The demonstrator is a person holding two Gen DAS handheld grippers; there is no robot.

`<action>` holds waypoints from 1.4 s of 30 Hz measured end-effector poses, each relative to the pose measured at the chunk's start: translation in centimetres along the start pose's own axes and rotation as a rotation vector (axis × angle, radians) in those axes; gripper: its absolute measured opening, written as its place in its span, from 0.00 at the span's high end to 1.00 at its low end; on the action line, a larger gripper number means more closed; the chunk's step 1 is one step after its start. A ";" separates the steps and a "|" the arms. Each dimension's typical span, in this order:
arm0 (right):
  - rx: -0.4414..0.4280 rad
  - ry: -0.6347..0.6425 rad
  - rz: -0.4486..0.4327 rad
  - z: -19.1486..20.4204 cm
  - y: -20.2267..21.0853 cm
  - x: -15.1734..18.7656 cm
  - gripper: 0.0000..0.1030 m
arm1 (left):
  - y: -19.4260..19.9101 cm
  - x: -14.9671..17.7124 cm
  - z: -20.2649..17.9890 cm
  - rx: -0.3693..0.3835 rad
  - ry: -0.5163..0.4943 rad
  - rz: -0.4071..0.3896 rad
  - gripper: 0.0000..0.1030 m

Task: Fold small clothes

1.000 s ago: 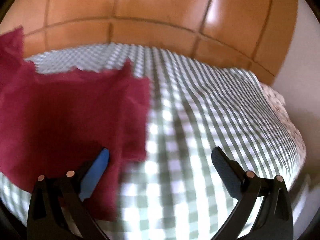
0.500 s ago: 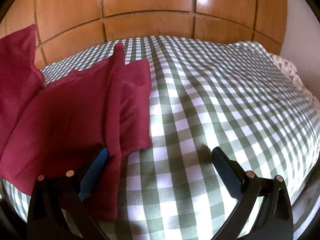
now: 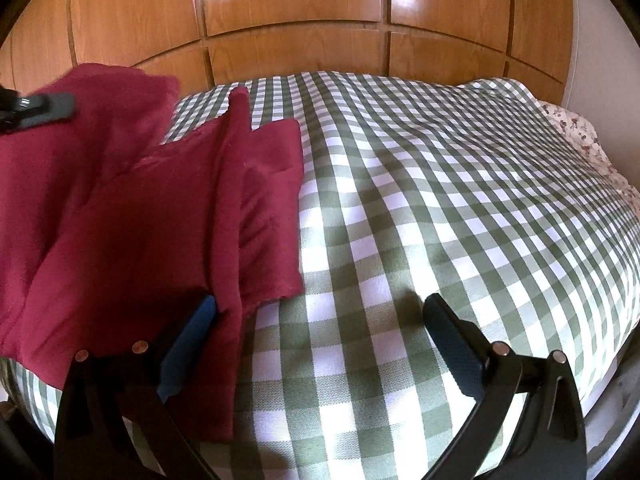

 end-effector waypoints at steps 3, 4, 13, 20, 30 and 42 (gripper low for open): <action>-0.005 -0.002 -0.003 -0.1 0.0 0.0 0.02 | -1.9 1.0 -1.2 0.008 -0.017 0.037 0.72; -0.004 -0.003 -0.005 -0.1 0.0 0.0 0.02 | -2.6 1.5 -1.8 0.009 -0.033 0.050 0.72; -0.004 -0.009 -0.039 0.1 -0.1 0.2 0.02 | -3.7 4.4 -6.8 0.083 -0.186 0.065 0.76; -0.011 -0.009 -0.053 0.2 0.0 0.3 0.02 | -1.0 4.6 -7.1 0.227 -0.147 0.033 0.25; 0.001 0.003 -0.035 -0.9 2.2 -2.2 0.02 | 6.1 0.7 2.8 0.008 0.032 -0.244 0.16; -0.592 -0.292 0.144 5.3 3.3 -4.5 0.22 | 3.4 5.7 12.3 -0.168 0.162 -0.143 0.16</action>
Point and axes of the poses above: each gripper's, at about its wrist camera, not at the fingertips, and y roughly against the way its jaws point, z to its left, x to its underside, the point moved 8 cm from there along -y, roughly the way its jaws point, and after that the axes turned 2 degrees about -y, right-handed, at the moved point
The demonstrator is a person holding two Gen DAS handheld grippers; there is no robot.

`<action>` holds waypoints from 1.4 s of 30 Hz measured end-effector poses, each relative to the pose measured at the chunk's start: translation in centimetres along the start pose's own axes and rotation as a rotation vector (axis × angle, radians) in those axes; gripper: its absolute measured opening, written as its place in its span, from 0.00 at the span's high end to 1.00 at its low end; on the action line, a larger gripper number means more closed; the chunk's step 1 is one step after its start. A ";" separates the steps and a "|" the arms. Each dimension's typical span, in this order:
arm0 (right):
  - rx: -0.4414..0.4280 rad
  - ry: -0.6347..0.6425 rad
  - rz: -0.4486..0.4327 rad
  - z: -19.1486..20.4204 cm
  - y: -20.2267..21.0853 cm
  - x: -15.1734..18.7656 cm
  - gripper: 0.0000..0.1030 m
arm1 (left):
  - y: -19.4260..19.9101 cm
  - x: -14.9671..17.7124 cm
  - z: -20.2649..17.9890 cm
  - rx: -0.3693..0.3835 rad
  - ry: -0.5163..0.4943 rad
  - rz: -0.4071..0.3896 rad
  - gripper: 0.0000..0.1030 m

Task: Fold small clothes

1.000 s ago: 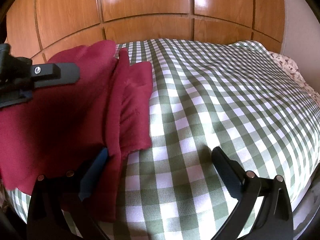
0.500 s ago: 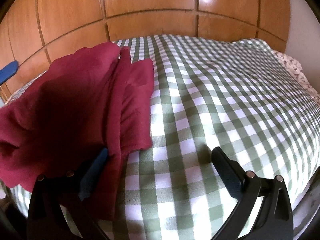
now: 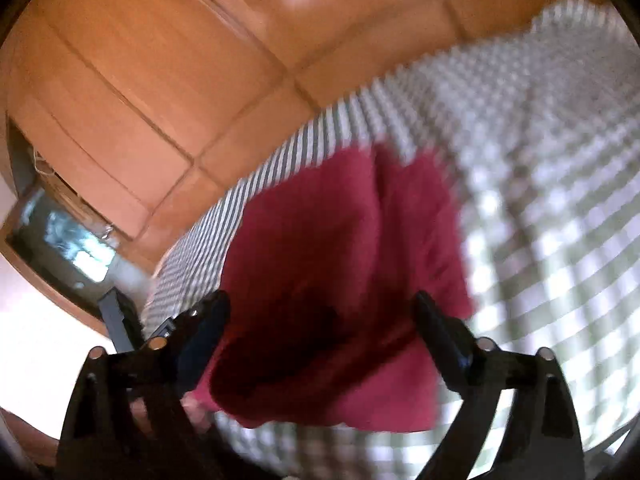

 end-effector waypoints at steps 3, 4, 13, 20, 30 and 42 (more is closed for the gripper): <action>-0.042 -0.105 0.074 -0.9 -3.0 0.4 0.57 | 0.2 0.6 -0.1 -0.010 -0.026 0.003 0.16; -0.060 -0.141 0.089 -1.2 -3.8 0.5 0.63 | 0.1 0.7 -0.3 -0.016 -0.029 0.006 0.16; -0.078 0.023 -0.101 1.1 1.7 -2.9 0.80 | -0.3 0.6 -5.8 -0.040 -0.258 0.001 0.18; 0.049 0.013 0.017 -4.7 -1.5 1.1 0.68 | -1.7 2.7 -6.9 -0.143 -0.407 -0.025 0.18; 0.274 0.138 -0.257 -1.6 4.6 -5.1 0.11 | -0.2 3.2 -6.0 -0.069 -0.320 -0.047 0.18; 0.778 0.365 -0.098 -5.7 -6.9 -9.2 0.02 | -0.3 3.5 -6.2 -0.102 -0.380 -0.060 0.16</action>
Point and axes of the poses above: each gripper's, at about its wrist camera, not at the fingertips, and y roughly against the way its jaws point, z to its left, x to its underside, the point moved 8 cm from there along -y, roughly the way its jaws point, and after that the axes turned 2 degrees about -y, right-handed, at the moved point
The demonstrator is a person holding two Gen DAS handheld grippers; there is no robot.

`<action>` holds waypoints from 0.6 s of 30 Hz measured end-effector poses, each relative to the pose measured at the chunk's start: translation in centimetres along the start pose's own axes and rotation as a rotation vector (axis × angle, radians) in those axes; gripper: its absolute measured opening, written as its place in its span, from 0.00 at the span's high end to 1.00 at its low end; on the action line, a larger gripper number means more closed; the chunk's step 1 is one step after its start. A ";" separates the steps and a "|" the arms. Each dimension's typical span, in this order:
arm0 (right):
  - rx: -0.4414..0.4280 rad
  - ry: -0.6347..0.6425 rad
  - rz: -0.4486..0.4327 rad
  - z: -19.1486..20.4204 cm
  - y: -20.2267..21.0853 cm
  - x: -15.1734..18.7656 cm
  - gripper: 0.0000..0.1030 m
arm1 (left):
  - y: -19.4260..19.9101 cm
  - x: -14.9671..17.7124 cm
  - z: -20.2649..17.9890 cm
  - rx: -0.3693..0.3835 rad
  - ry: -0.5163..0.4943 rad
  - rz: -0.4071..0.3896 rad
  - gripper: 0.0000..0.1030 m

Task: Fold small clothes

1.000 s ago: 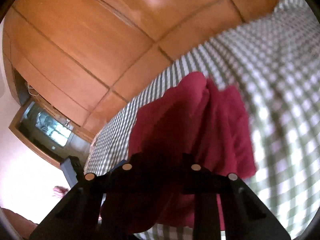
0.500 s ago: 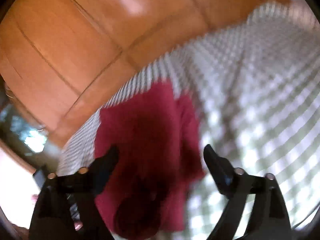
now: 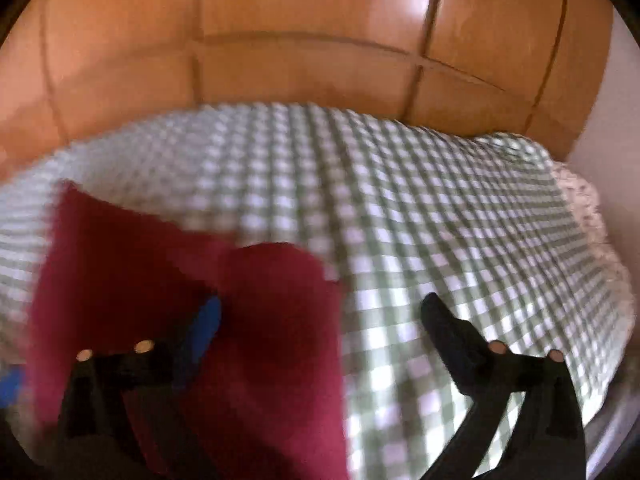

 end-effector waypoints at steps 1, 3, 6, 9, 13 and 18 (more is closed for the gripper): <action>0.000 -0.031 0.007 -0.8 -1.5 0.8 0.02 | 0.0 0.0 0.0 0.013 0.000 0.004 0.16; -0.086 -0.148 0.013 -2.4 -2.8 1.6 0.02 | 0.2 -0.3 -0.1 0.037 0.003 0.009 0.16; -0.123 -0.199 0.012 -3.2 -2.6 2.2 0.02 | 0.3 -2.0 -0.2 0.058 0.001 0.011 0.16; -0.140 -0.211 -0.014 -3.3 -2.3 2.5 0.02 | -0.1 -5.1 0.2 0.005 0.011 0.001 0.16; -0.161 -0.230 -0.014 -3.6 -2.6 2.6 0.02 | -2.2 -8.2 0.7 -0.050 0.017 0.028 0.16; -0.161 -0.236 -0.023 -3.2 -2.4 2.6 0.02 | -9.5 -6.7 1.5 -0.256 -0.135 0.194 0.13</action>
Point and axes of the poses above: each gripper's, at about its wrist camera, not at the fingertips, and y roughly against the way its jaws point, z to its left, x to its underside, the point moved 8 cm from there along -y, roughly the way its jaws point, and after that the axes turned 2 degrees about -y, right-handed, at the moved point
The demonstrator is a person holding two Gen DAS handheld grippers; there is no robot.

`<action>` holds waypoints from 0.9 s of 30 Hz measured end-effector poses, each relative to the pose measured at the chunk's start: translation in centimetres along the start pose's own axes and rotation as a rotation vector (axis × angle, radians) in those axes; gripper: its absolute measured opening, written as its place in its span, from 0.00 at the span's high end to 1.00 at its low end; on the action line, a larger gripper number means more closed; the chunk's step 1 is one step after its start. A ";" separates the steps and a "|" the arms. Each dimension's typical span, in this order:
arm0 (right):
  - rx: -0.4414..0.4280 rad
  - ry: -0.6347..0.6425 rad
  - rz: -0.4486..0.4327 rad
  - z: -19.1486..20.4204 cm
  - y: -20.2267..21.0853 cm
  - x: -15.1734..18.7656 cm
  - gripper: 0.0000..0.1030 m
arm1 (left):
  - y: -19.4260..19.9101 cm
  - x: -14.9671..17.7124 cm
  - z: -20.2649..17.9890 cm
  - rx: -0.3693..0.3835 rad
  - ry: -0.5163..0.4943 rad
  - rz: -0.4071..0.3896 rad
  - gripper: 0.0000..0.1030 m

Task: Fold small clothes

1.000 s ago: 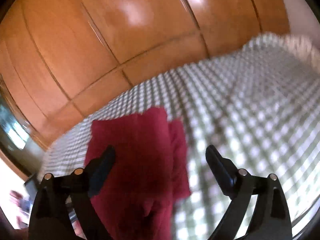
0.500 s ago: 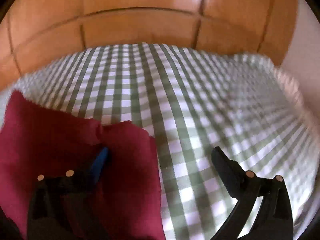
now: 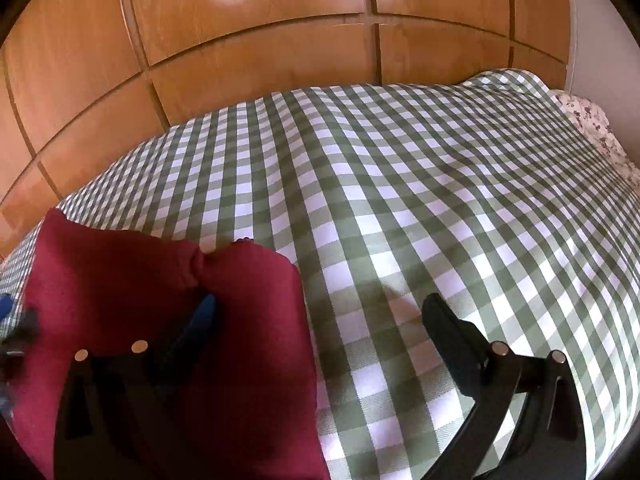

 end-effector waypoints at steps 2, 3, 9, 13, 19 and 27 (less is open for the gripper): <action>-0.011 -0.004 -0.007 0.0 -0.1 0.1 0.02 | -1.6 1.0 -0.7 -0.006 -0.037 -0.018 0.12; -0.025 -0.016 -0.001 -0.1 -0.3 0.1 0.02 | -1.6 1.0 -0.4 -0.001 -0.014 -0.035 0.10; -0.080 -0.024 0.010 -0.8 1.3 -0.3 0.02 | -0.3 1.3 0.3 0.006 0.009 -0.080 0.10; -0.098 -0.016 -0.078 -1.3 6.6 0.5 0.02 | 2.8 2.8 1.4 0.053 0.088 -0.146 0.10; -0.195 0.074 -0.062 0.1 11.9 5.4 0.02 | 7.1 5.9 1.5 0.168 0.171 -0.238 0.10; -0.109 0.182 0.107 0.2 9.8 12.0 0.02 | 8.6 8.1 -0.3 0.191 0.055 -0.258 0.10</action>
Point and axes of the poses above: each gripper's, at about its wrist camera, not at the fingertips, and y roughly against the way its jaws point, z to its left, x to its underside, the point moved 8 cm from there along -y, roughly the way its jaws point, and after that the axes turned 2 degrees about -y, right-handed, at the moved point
